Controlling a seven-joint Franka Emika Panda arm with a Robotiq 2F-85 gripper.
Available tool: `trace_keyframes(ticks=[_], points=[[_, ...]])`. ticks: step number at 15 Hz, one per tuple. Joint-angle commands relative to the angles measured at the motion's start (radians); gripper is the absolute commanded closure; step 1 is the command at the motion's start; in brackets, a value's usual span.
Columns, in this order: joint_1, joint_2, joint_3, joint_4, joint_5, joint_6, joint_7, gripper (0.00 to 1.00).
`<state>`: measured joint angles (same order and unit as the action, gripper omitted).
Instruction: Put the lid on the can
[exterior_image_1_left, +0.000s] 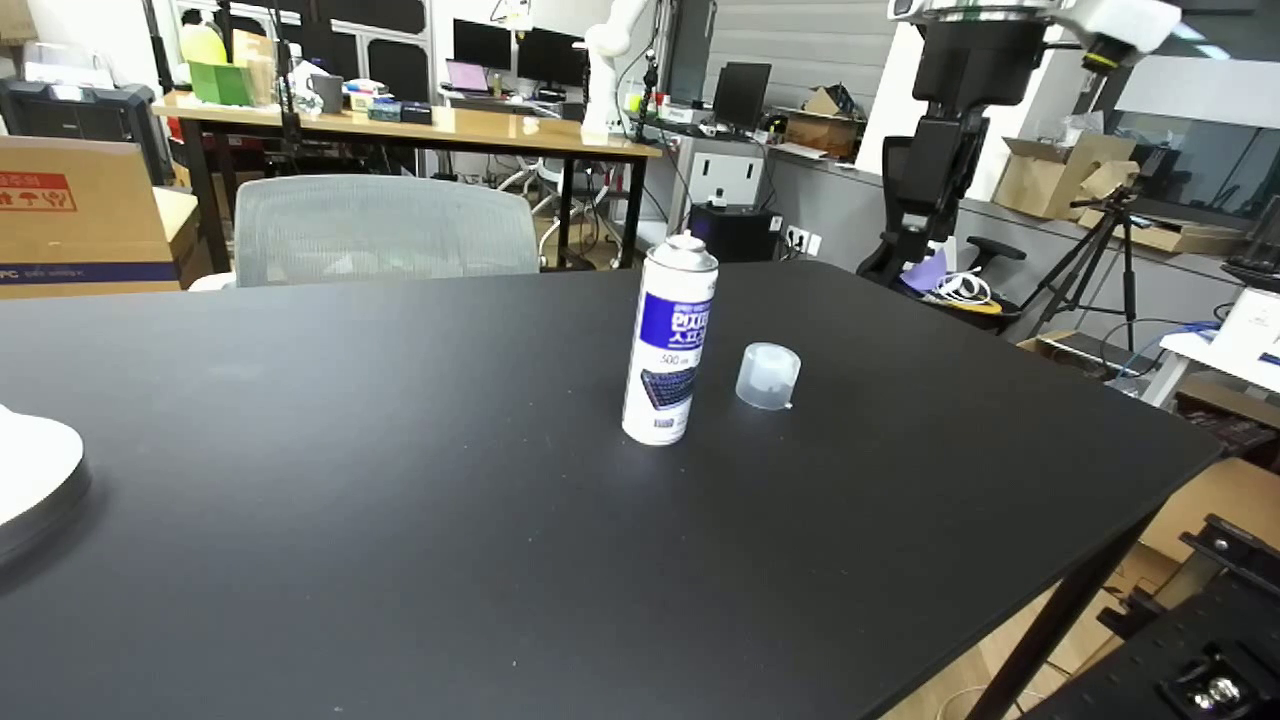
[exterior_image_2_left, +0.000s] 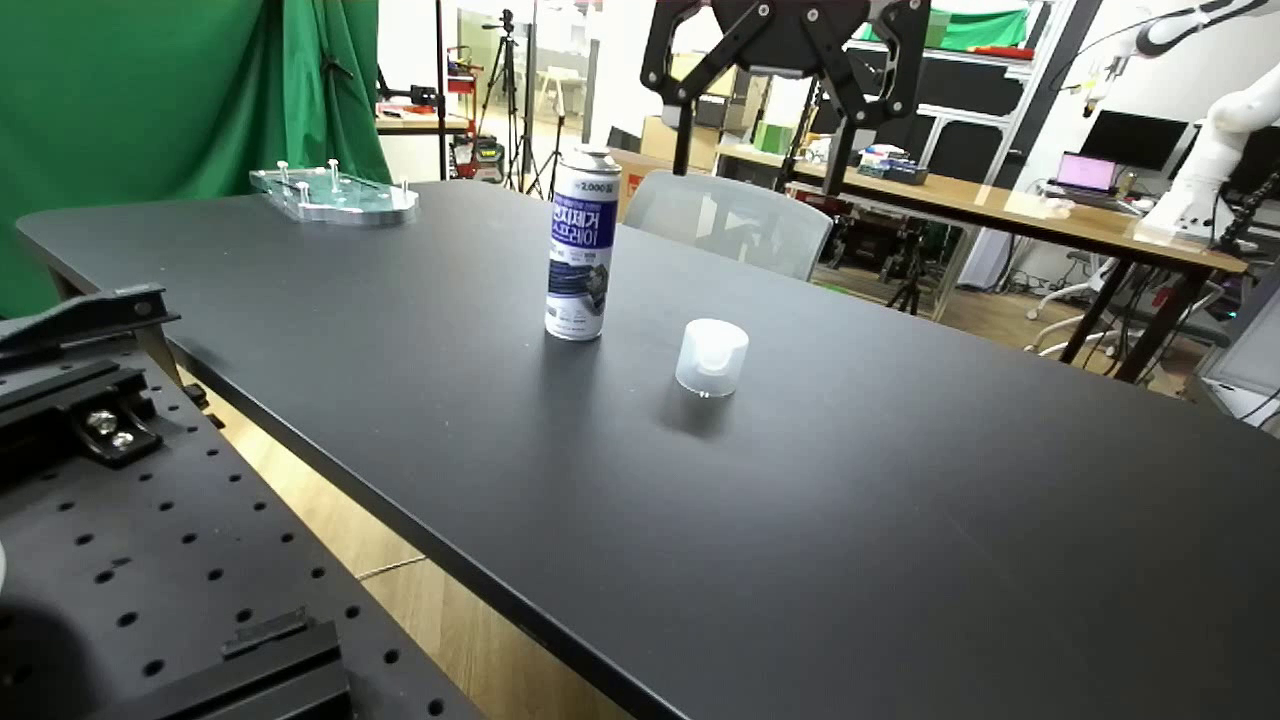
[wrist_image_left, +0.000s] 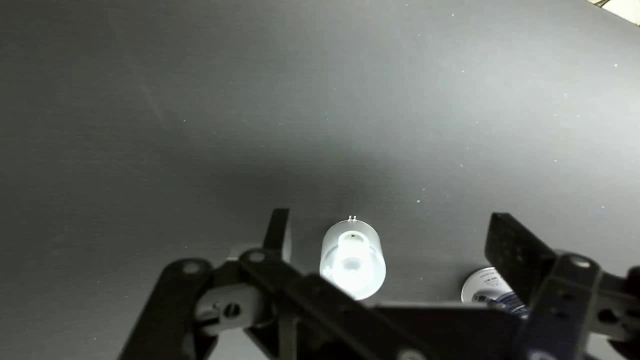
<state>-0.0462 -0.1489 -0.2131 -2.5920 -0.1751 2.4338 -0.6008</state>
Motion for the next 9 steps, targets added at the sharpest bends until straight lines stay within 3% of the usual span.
trace_keyframes(ticks=[1,9], points=[[-0.015,0.047,0.017,0.01,0.039,0.02,0.002,0.0],[-0.031,0.27,0.064,0.061,0.191,0.133,0.027,0.0]])
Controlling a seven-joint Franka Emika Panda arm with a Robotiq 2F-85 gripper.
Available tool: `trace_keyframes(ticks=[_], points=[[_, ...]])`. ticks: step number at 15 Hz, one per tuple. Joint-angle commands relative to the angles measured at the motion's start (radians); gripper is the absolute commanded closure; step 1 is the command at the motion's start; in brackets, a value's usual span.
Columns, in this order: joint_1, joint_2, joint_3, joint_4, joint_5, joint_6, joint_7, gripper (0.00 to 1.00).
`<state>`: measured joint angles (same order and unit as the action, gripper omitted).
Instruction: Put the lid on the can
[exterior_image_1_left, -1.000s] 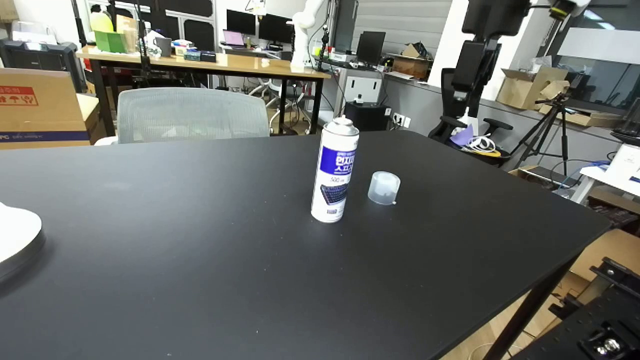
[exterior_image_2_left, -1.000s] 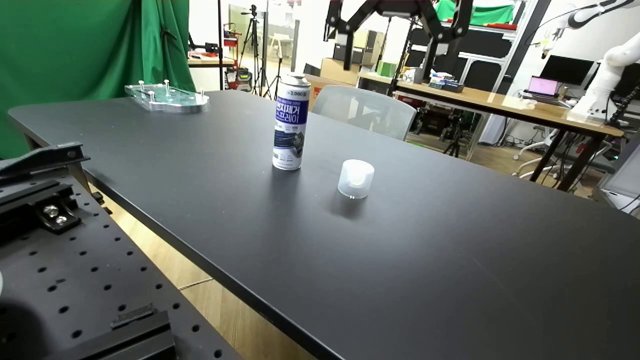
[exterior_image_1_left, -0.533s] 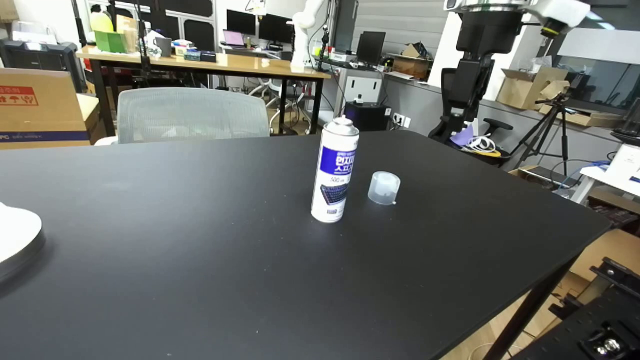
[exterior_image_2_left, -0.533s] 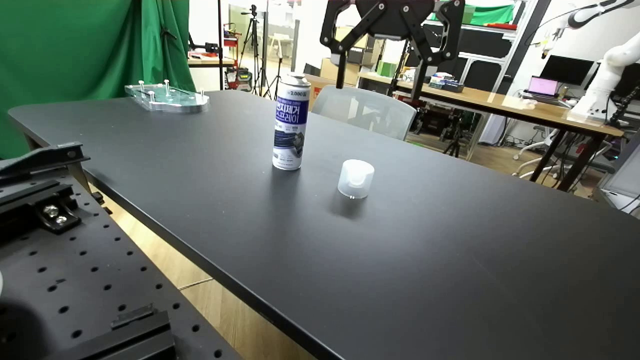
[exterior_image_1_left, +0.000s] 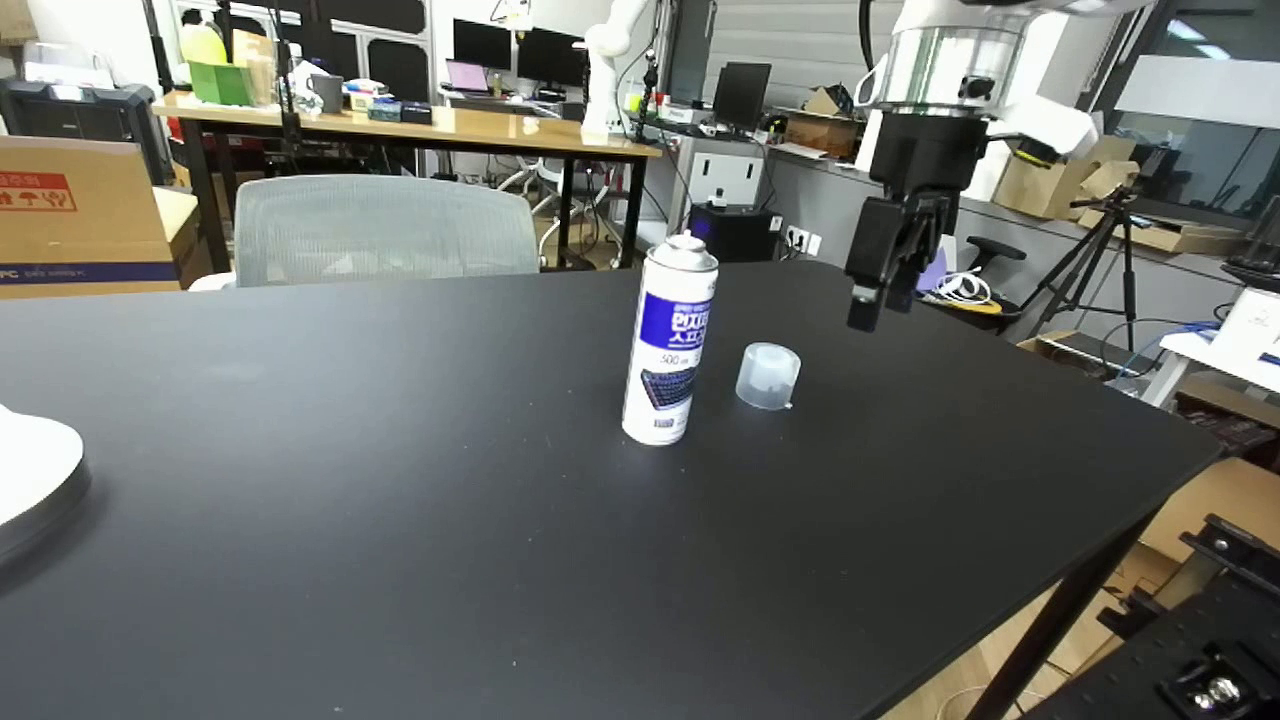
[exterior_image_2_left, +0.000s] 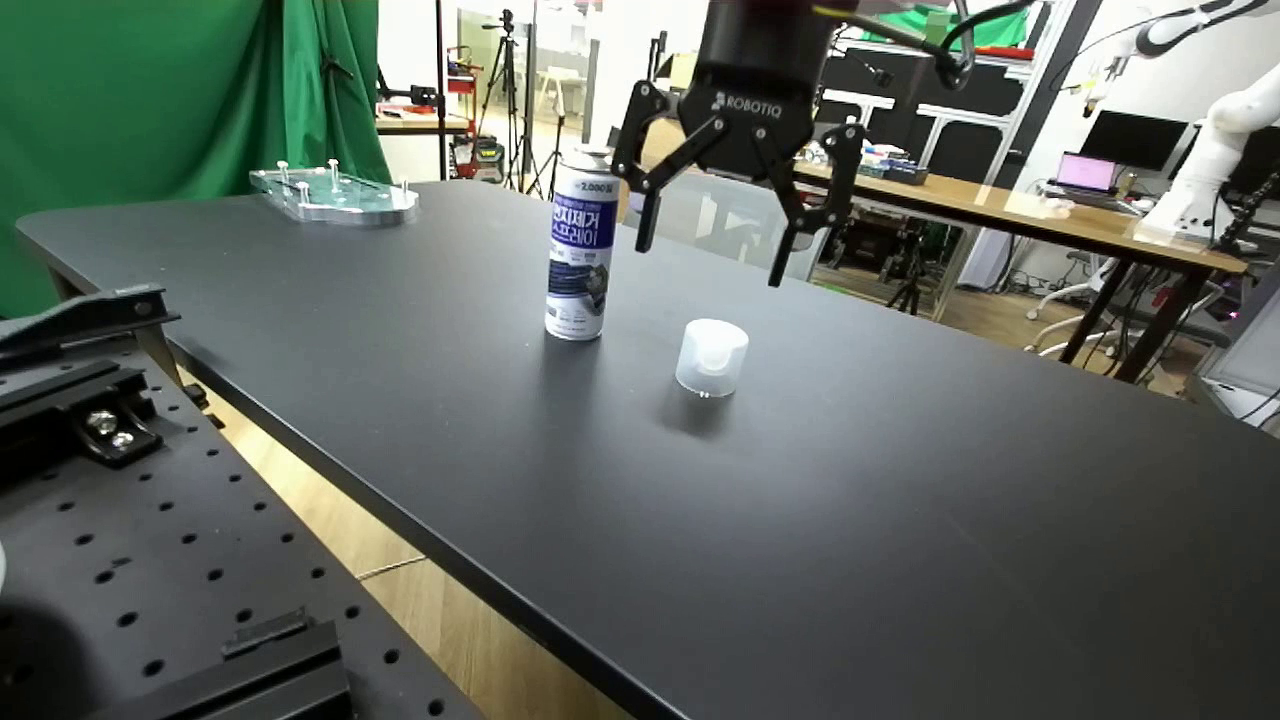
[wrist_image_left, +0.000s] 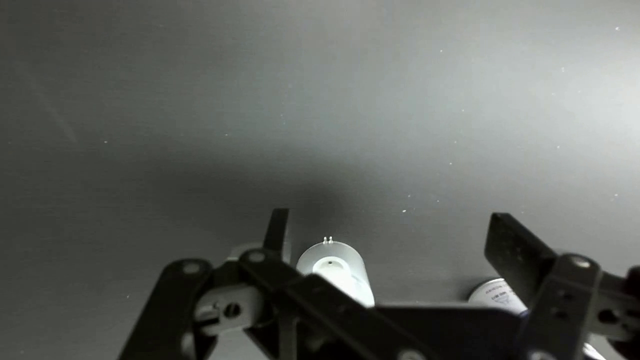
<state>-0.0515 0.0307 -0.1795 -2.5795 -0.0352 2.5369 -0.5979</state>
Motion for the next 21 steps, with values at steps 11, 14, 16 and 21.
trace_keyframes(ticks=[11,14,16,21], points=[[-0.094,0.337,0.125,0.191,0.047,0.191,0.115,0.0],[-0.096,0.377,0.14,0.238,0.043,0.199,0.146,0.0],[-0.093,0.399,0.145,0.267,0.034,0.197,0.162,0.0],[-0.091,0.439,0.154,0.319,0.021,0.191,0.187,0.25]])
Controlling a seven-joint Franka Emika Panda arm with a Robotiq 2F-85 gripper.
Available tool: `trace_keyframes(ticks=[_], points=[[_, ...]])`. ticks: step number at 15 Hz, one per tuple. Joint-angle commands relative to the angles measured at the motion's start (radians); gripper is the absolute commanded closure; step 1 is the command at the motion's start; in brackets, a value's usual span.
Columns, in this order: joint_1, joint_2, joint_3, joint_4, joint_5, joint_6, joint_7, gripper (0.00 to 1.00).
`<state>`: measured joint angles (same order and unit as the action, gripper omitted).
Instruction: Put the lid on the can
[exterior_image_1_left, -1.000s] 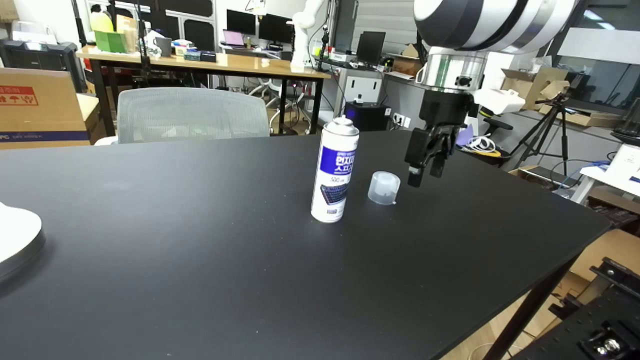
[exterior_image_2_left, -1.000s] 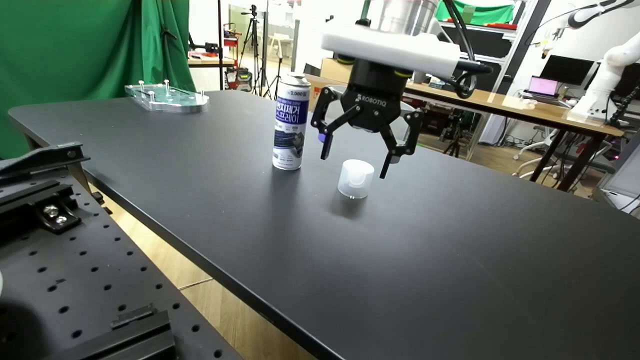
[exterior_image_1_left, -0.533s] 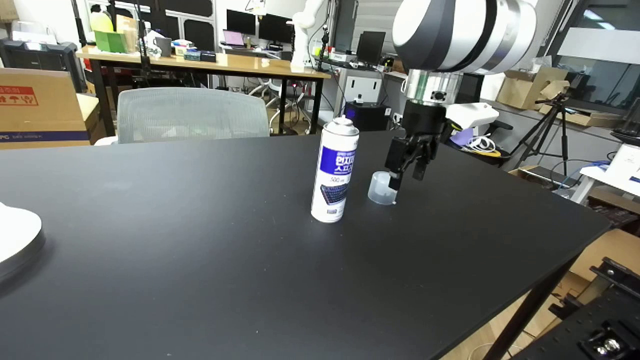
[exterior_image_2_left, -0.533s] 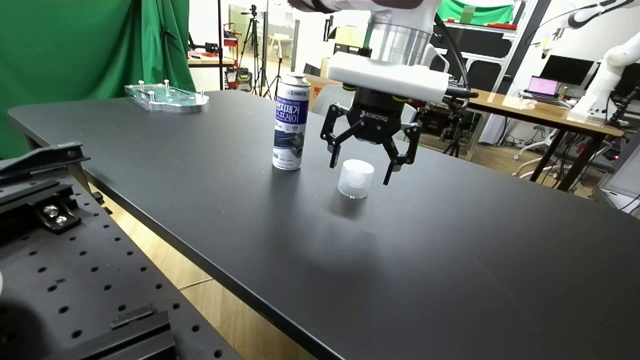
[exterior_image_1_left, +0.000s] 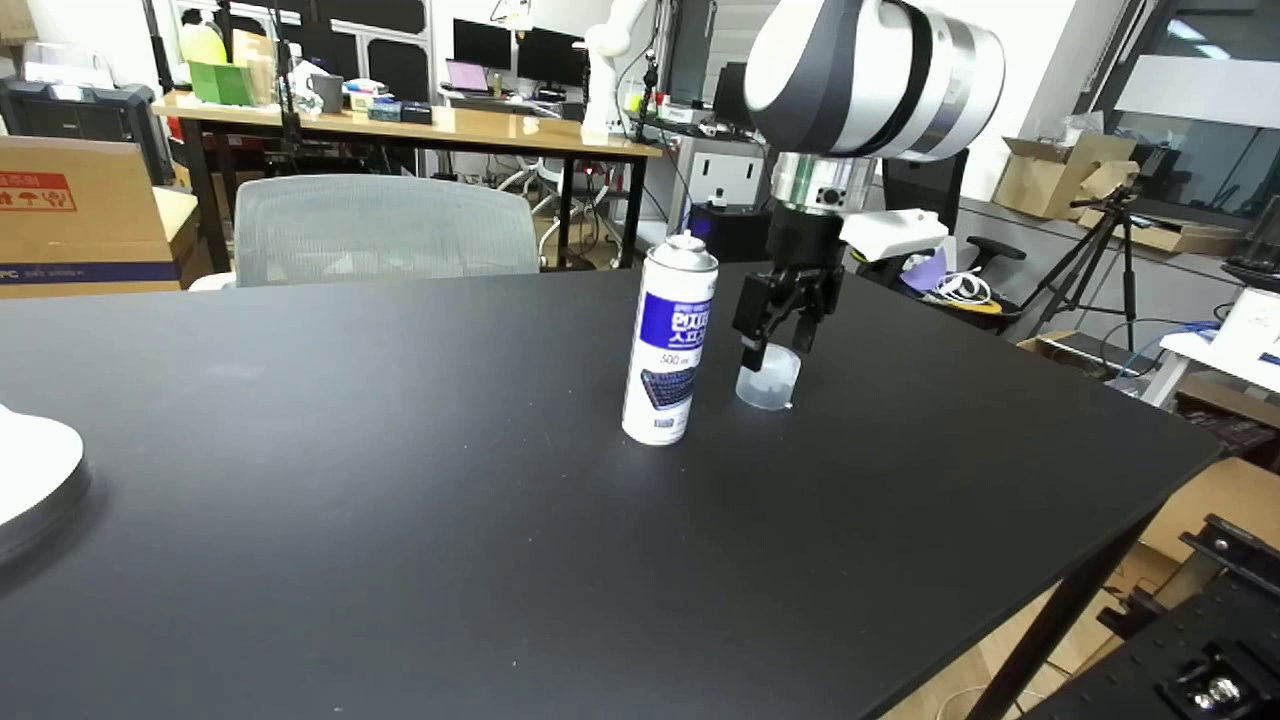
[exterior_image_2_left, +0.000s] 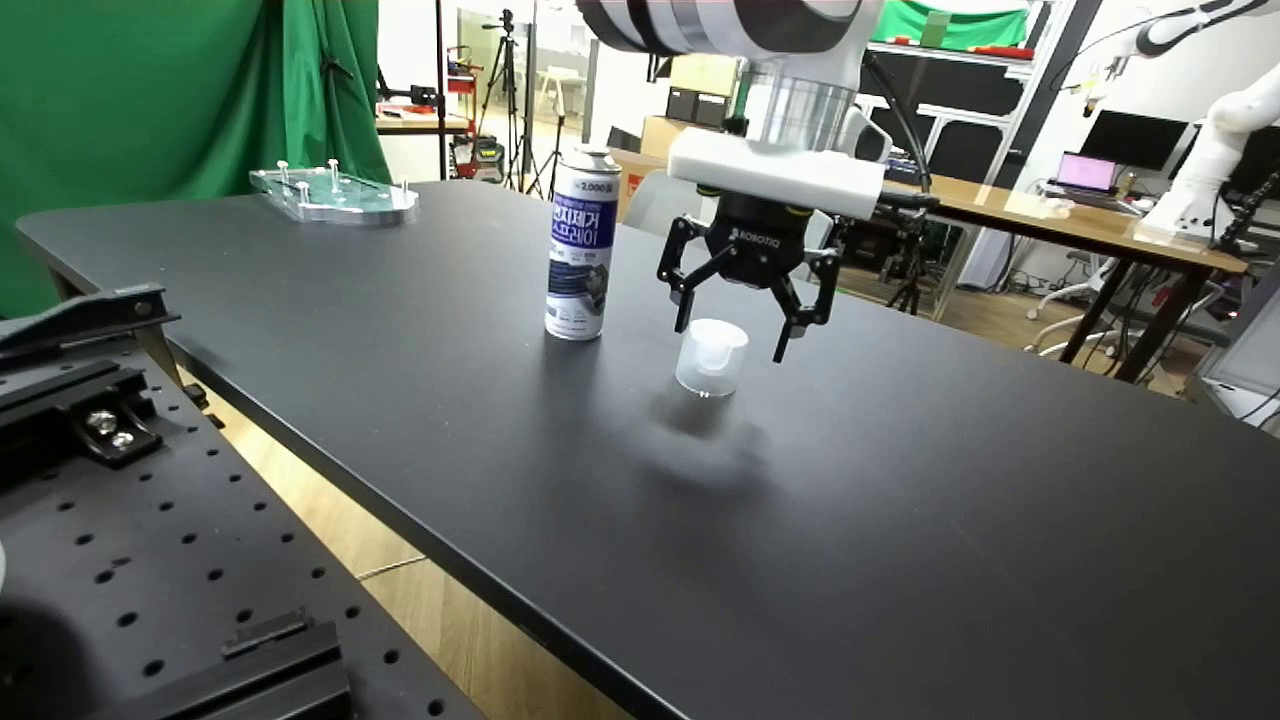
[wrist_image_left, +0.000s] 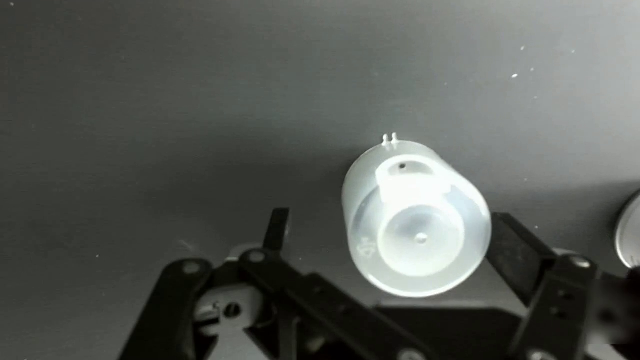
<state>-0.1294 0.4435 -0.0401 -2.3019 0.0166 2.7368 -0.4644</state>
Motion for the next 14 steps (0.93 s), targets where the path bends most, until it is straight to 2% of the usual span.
trace_keyframes(ticks=[1,4,6,10,14], points=[[-0.012,0.03,0.016,0.046,-0.032,-0.01,0.055,0.25],[-0.016,0.035,0.028,0.051,-0.028,-0.021,0.053,0.49],[-0.018,0.026,0.033,0.046,-0.025,-0.03,0.053,0.6],[-0.002,-0.036,0.023,0.036,-0.033,-0.061,0.081,0.6],[0.001,-0.15,0.024,0.078,-0.011,-0.3,0.116,0.6]])
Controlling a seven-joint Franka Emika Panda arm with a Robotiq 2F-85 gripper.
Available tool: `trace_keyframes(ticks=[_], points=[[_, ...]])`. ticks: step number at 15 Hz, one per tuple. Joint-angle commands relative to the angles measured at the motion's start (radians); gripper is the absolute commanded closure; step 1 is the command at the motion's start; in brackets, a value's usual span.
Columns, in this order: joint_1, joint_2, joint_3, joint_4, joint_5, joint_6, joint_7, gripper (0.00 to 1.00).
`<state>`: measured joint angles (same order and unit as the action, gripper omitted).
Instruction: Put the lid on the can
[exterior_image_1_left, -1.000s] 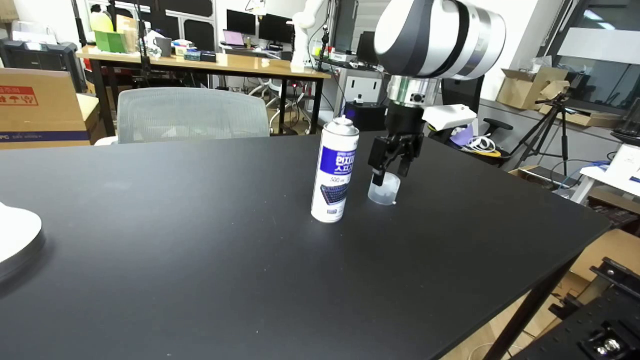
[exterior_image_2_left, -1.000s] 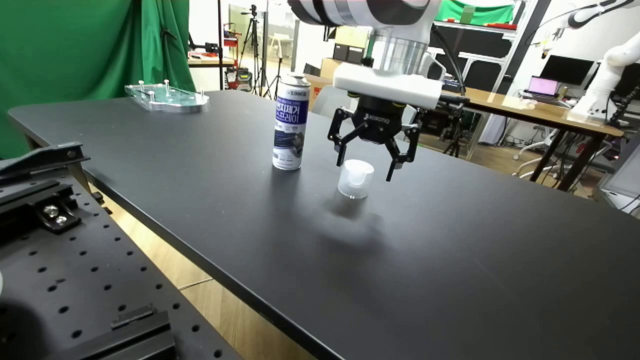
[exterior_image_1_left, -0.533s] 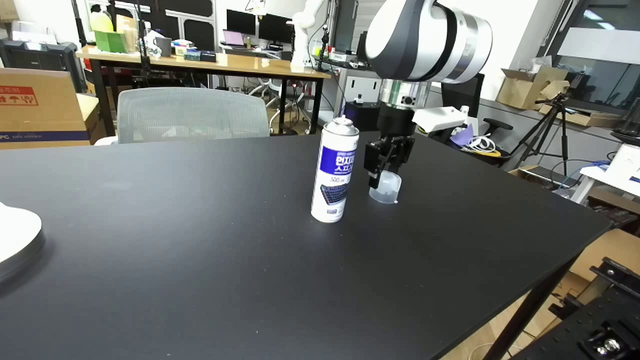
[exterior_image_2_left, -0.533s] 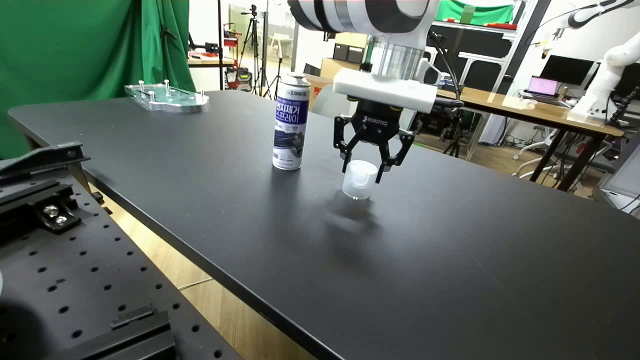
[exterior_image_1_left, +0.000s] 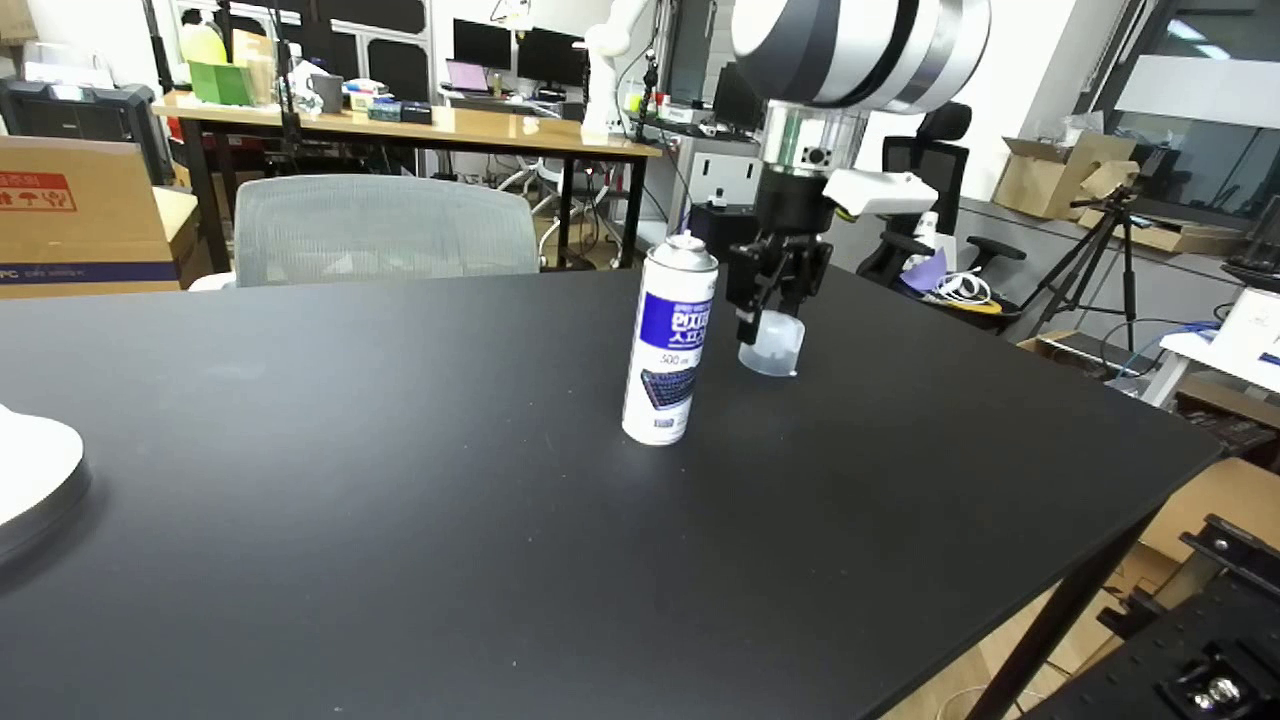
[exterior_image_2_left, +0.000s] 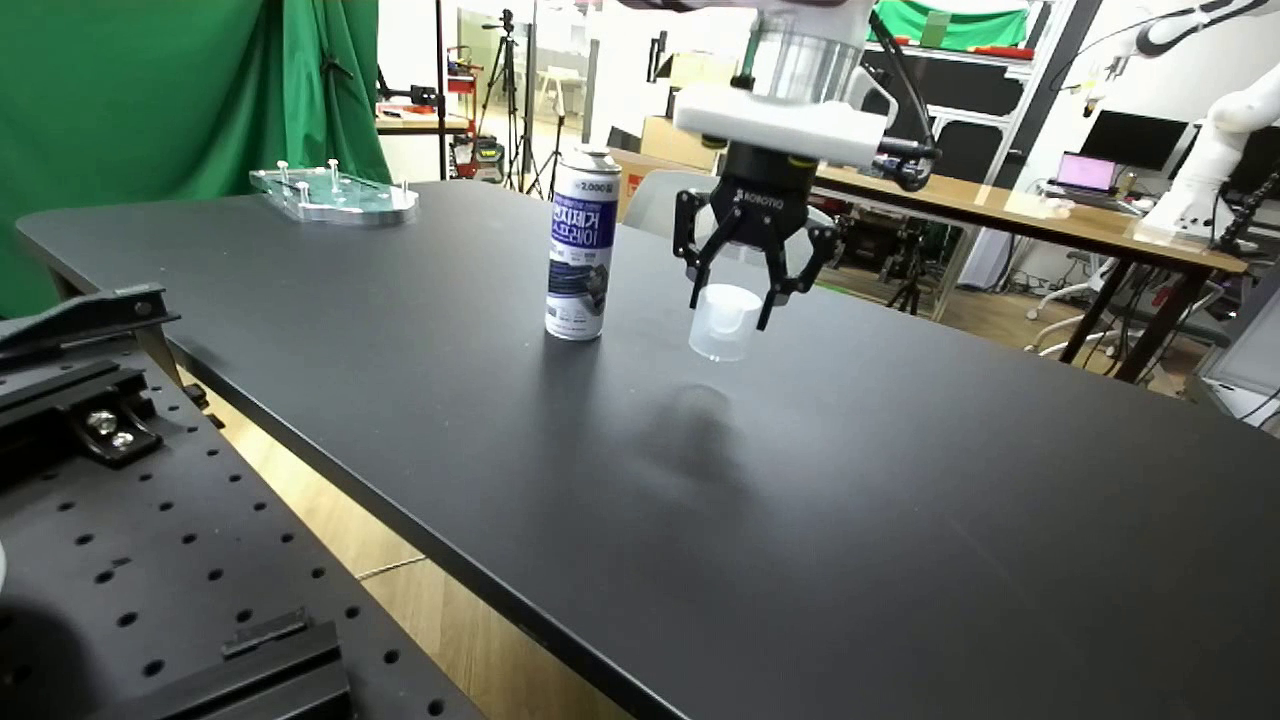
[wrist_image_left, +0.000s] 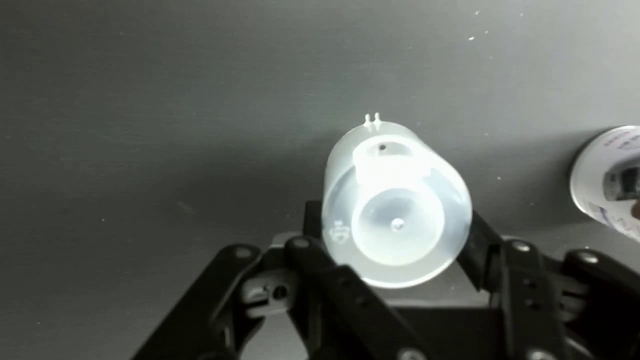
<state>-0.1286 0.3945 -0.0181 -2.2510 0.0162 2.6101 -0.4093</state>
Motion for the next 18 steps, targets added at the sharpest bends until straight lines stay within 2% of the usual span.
trace_keyframes(ticks=[1,5,8,12,18], points=[[0.005,-0.131,-0.001,0.043,-0.01,-0.233,0.068,0.6],[0.03,-0.229,-0.001,0.126,-0.018,-0.445,0.084,0.6],[0.066,-0.262,0.009,0.173,-0.037,-0.525,0.115,0.6],[0.126,-0.285,0.042,0.164,-0.064,-0.507,0.149,0.6],[0.183,-0.31,0.086,0.126,-0.044,-0.478,0.164,0.6]])
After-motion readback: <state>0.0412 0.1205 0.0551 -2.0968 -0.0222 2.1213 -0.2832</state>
